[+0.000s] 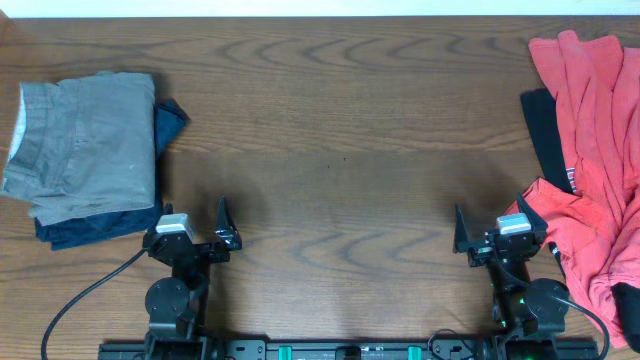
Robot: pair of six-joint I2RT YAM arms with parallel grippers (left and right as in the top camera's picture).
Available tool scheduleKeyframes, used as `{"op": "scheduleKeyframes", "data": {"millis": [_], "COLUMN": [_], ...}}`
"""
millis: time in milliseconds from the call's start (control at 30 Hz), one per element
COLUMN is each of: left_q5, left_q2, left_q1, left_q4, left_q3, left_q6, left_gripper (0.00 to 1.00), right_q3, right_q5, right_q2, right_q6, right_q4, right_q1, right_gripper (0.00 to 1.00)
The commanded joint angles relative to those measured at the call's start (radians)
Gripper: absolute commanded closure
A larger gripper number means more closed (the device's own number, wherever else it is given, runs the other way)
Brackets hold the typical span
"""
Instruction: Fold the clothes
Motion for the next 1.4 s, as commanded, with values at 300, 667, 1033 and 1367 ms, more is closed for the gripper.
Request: {"op": "scheduleKeyframes", "data": {"millis": [300, 667, 1033, 1367], "left_q5": [-0.013, -0.013, -0.013, 0.008], "left_q2": [-0.006, -0.006, -0.006, -0.006], "left_q1": [0.004, 0.004, 0.004, 0.004], "left_q4": [-0.048, -0.048, -0.048, -0.037], "left_q3": [-0.014, -0.014, -0.014, -0.013], "left_q6": [-0.004, -0.004, -0.004, -0.016], "left_gripper": [0.02, 0.02, 0.02, 0.02], "right_q3": [-0.001, -0.001, -0.001, -0.001], "right_q5": [0.003, 0.003, 0.003, -0.005], "right_q2": [-0.002, -0.002, -0.002, 0.0], "right_q6": [-0.011, -0.011, -0.011, 0.176], "right_q4": [-0.004, -0.004, 0.0, -0.003], "right_q1": [0.005, 0.005, 0.005, 0.005], "right_gripper": [0.01, 0.01, 0.01, 0.01]}}
